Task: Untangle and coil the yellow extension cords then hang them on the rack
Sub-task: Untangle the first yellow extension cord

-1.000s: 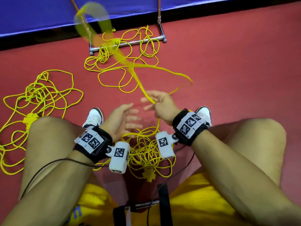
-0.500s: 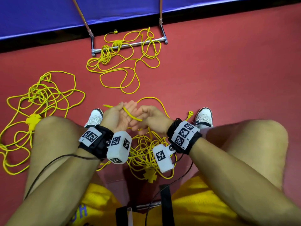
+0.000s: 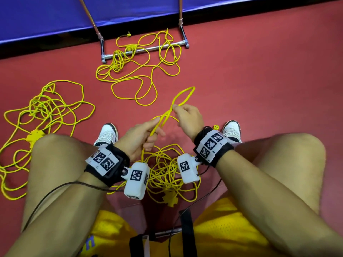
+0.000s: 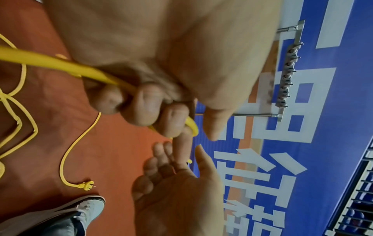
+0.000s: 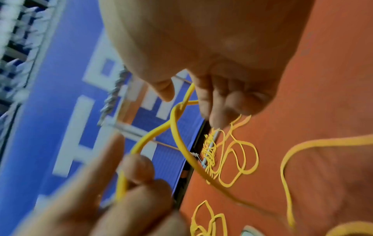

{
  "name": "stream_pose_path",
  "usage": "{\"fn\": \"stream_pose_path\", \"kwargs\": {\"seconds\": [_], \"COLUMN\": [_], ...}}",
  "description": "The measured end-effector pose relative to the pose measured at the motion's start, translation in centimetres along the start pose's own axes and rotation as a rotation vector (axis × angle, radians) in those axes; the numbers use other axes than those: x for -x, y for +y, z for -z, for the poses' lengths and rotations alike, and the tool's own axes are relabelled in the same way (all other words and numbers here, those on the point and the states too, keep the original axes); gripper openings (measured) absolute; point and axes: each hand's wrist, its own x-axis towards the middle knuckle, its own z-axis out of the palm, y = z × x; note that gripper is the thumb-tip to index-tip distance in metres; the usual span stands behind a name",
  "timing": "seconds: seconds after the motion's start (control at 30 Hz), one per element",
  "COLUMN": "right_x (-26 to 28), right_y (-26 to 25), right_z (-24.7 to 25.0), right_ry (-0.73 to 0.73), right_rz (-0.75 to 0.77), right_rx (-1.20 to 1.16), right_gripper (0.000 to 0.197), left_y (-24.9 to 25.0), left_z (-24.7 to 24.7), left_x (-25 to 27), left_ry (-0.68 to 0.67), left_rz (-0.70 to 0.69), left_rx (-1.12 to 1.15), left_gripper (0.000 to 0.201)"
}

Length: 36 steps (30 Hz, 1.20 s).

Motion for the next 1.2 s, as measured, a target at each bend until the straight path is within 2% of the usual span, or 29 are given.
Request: {"fn": "stream_pose_path", "kwargs": {"seconds": [0.07,0.1,0.13,0.23,0.33,0.4,0.53,0.6,0.63,0.7,0.77,0.8,0.9,0.97,1.07,1.13,1.2], "right_x": [0.5,0.8,1.1,1.6,1.2,1.1,1.5,1.6,1.6,0.6,-1.0,-1.7,-3.1,-3.5,-2.4,-1.4,-0.7], "right_y": [-0.1,-0.1,-0.1,-0.2,0.3,0.5,0.5,0.1,-0.1,-0.5,-0.7,-0.6,0.6,1.2,0.7,0.5,0.5], "right_z": [-0.3,-0.4,-0.6,-1.1,-1.8,-2.1,-1.4,-0.9,-0.5,0.5,2.2,3.1,4.2,3.8,2.4,1.5,0.8], "right_ry": [-0.253,-0.365,-0.435,-0.473,-0.492,-0.47,-0.472,-0.367,-0.262,0.048,0.33,0.417,0.514,0.422,0.108,-0.114,-0.312], "right_rz": [-0.214,-0.284,-0.292,-0.176,-0.053,0.044,0.215,0.325,0.377,0.463,0.522,0.523,0.42,0.411,0.411,0.463,0.466], "right_rx": [-0.169,-0.242,-0.273,-0.217,-0.102,0.031,0.406,0.48,0.433,0.221,0.067,0.056,0.16,0.113,0.031,0.124,0.238], "right_gripper": [0.039,0.037,0.035,0.035,0.051,0.058,0.049,0.039,0.034,0.026,0.021,0.019,0.023,0.023,0.02,0.017,0.015], "left_y": [-0.1,-0.1,-0.1,0.0,0.2,0.2,-0.3,-0.3,-0.2,0.1,0.4,0.5,0.8,0.9,1.5,1.8,1.8], "left_z": [0.0,0.0,-0.1,0.1,0.2,0.2,0.4,1.3,1.8,2.6,2.9,2.9,2.6,2.5,2.3,1.7,1.4], "left_x": [0.0,0.1,0.3,0.6,0.6,0.5,-0.2,-0.7,-0.9,-1.1,-0.8,-0.7,-0.5,-0.3,0.6,1.0,1.0], "left_ry": [-0.024,-0.053,-0.081,-0.113,-0.08,-0.021,0.198,0.382,0.458,0.555,0.604,0.619,0.605,0.498,0.21,0.03,-0.074], "left_rz": [-0.053,-0.054,-0.033,0.078,0.219,0.192,0.047,0.005,-0.013,-0.068,-0.151,-0.194,-0.295,-0.278,-0.126,-0.045,-0.03], "left_rx": [-0.007,-0.008,-0.005,0.013,0.067,0.088,0.115,0.187,0.237,0.315,0.364,0.382,0.371,0.308,0.286,0.284,0.289], "left_gripper": [0.043,0.042,0.041,0.038,0.039,0.04,0.021,0.012,0.008,0.004,0.002,0.003,0.005,0.009,0.017,0.035,0.048]}}
